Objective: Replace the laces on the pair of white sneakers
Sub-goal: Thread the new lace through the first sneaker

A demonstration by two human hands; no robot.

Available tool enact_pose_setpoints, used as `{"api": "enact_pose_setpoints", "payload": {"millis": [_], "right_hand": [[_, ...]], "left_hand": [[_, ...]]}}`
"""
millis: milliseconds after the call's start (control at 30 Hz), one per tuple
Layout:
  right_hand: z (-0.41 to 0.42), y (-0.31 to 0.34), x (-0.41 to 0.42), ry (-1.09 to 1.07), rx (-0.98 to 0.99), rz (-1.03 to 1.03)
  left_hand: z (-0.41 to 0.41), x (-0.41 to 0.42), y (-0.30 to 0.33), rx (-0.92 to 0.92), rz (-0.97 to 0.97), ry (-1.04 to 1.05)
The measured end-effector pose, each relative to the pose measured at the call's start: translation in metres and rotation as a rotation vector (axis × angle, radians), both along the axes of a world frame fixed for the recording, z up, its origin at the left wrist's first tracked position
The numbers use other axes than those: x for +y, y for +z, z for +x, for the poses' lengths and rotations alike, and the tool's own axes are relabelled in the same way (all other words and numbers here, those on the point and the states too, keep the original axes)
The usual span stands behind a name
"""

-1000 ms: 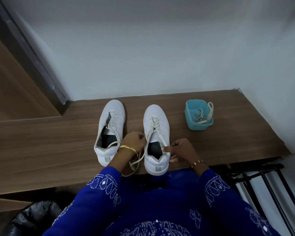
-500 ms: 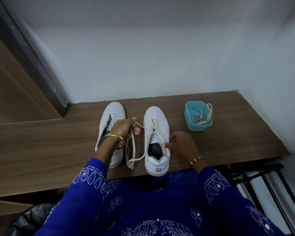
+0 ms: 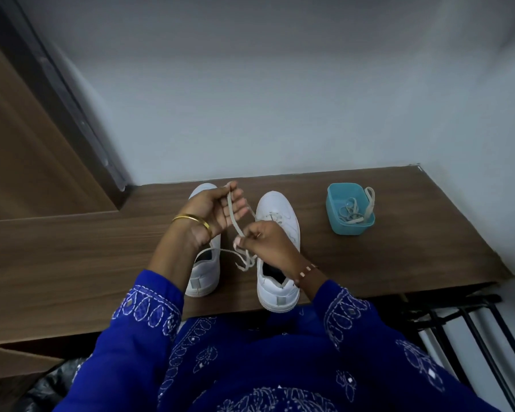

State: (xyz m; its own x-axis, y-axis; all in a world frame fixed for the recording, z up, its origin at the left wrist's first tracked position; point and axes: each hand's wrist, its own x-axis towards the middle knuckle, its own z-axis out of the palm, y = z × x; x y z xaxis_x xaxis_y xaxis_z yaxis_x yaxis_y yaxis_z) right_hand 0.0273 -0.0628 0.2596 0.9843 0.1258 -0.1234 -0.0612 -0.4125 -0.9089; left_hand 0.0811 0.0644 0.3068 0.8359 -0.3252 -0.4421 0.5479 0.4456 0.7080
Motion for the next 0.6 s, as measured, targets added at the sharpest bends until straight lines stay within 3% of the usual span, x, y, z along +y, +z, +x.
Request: {"api": "enact_pose_setpoints", "payload": {"millis": [167,333,467,600], "right_hand": [[0.002,0.021,-0.020,0.060,-0.040,-0.002],[0.003,0.009,-0.028,0.192,-0.007,-0.216],[0.000,0.023,-0.025,0.077,-0.087,-0.085],[0.002,0.054,-0.029,0.000,-0.011,0.178]], "left_hand": [[0.004,0.012,0.002,0.088,-0.046,0.103],[0.003,0.010,0.002,0.208,-0.200,0.248],[0.004,0.012,-0.001,0.276,-0.239,0.311],[0.009,0.021,-0.011,0.344,-0.228,0.353]]}}
